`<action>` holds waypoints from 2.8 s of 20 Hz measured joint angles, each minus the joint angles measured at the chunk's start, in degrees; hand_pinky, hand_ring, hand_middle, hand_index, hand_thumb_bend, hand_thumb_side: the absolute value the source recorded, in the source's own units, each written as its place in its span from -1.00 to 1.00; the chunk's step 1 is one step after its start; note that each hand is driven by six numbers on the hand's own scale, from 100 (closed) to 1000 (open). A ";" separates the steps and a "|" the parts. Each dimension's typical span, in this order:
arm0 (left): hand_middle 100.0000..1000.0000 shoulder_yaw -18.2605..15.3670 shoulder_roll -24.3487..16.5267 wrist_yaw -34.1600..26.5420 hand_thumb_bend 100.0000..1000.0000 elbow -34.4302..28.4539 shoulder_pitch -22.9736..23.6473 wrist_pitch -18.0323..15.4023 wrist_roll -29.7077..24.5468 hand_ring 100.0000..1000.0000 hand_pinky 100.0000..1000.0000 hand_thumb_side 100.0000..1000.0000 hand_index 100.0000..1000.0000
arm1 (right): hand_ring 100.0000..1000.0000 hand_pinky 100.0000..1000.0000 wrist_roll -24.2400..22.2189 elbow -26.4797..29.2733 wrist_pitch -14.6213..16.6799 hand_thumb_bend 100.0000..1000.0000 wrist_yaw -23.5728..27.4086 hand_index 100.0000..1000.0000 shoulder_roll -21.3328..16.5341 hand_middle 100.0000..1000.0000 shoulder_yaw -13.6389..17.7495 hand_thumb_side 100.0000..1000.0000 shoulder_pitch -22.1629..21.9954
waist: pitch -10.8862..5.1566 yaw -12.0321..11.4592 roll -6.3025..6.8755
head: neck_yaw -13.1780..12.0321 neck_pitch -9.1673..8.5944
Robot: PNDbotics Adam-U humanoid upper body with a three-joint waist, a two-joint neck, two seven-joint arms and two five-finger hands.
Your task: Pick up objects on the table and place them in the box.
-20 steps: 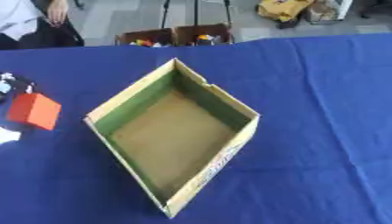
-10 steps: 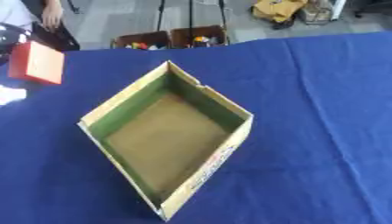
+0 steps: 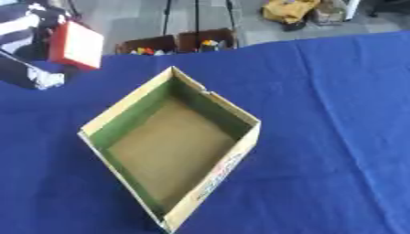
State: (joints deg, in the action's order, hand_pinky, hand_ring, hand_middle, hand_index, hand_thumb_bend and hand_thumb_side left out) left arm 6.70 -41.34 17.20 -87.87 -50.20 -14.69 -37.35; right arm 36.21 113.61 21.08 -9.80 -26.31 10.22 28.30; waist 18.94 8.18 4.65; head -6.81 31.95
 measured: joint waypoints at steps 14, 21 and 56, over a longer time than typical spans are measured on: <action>0.08 3.54 12.61 18.82 -1.00 6.70 -3.93 -4.91 3.06 -0.14 -0.88 -0.54 0.30 | 0.40 0.48 -0.02 0.00 0.51 -1.00 1.00 0.48 1.47 0.45 -0.03 -0.10 2.16 | 0.06 3.03 0.30 | -2.41 -1.33; 0.11 6.11 16.28 25.01 -1.00 8.73 -3.25 -8.35 2.81 -0.12 -0.86 -0.55 0.31 | 0.40 0.48 0.01 0.00 0.54 -1.00 1.31 0.48 1.90 0.45 -0.03 -0.10 2.44 | 0.07 3.13 0.30 | -2.62 -1.37; 1.00 9.68 19.39 38.87 -0.06 9.52 0.31 -15.06 3.73 0.77 0.35 0.65 1.00 | 0.40 0.48 0.26 0.00 0.45 -1.00 1.32 0.48 2.33 0.45 0.03 -0.10 1.92 | 0.07 2.31 0.39 | -1.64 -1.27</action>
State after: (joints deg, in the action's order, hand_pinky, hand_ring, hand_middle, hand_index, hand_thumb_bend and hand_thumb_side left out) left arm 16.38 -21.94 56.07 -78.35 -49.89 -29.75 -33.62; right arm 36.47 113.61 21.54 -8.48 -23.98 10.25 30.22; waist 19.01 10.50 5.04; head -8.44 30.67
